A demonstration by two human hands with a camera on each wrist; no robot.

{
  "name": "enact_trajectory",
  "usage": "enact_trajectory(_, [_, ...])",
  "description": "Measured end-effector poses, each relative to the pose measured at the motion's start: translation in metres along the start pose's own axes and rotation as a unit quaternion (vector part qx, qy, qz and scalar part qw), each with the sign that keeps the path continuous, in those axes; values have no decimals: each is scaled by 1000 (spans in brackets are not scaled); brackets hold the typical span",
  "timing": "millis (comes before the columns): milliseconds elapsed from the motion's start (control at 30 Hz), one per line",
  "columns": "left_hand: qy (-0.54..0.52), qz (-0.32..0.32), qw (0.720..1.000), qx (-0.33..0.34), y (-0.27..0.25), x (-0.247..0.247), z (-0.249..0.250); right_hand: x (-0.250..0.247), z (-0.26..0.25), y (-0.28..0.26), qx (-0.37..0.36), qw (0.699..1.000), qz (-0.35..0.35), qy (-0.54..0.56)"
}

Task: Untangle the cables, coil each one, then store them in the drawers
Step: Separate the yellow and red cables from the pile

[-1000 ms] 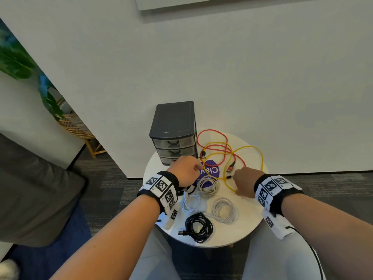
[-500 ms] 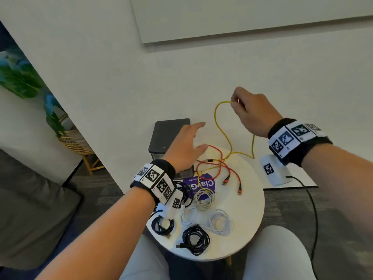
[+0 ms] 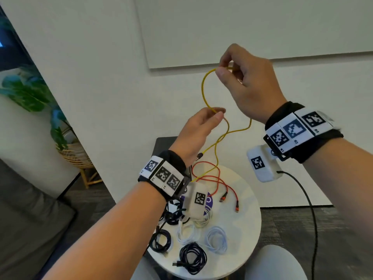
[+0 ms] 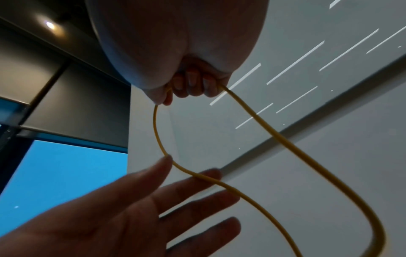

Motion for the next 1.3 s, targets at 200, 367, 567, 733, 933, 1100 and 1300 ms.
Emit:
enact_trajectory(200, [-88,-29,996,1,-11,-11,8,-27,23,19,58,989,129,-43])
enact_trajectory(367, [-62,-72,995,-33,-28,-31,2,-50,65,25,154,969,181,-67])
enact_trajectory(567, [-62,-52,996,-47,-37,-56,6,-51,103,7,224,950,193,-101])
enact_trajectory(733, [-161,-26,986,-37,-27,-77,16,-41,119,-9,256,941,162,-152])
enact_trajectory(933, [-232,-39,972,-3,-19,-83,30,-22,109,-17,228,954,23,-191])
enact_trajectory(1100, [-56,-176,980,-72,-30,-74,30,-27,93,-6,194,969,36,-151])
enact_trajectory(1300, [128,-342,925,-106,-41,-33,30,-25,74,8,192,969,52,-145])
Point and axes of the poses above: each hand's wrist, its own y-axis towards the middle knuckle, its own x-axis out of the palm, z = x × y, the point moved 1 cm from there along y, towards the middle knuckle, and after that the axes turned 11 degrees about x, right-handed, at the moved point
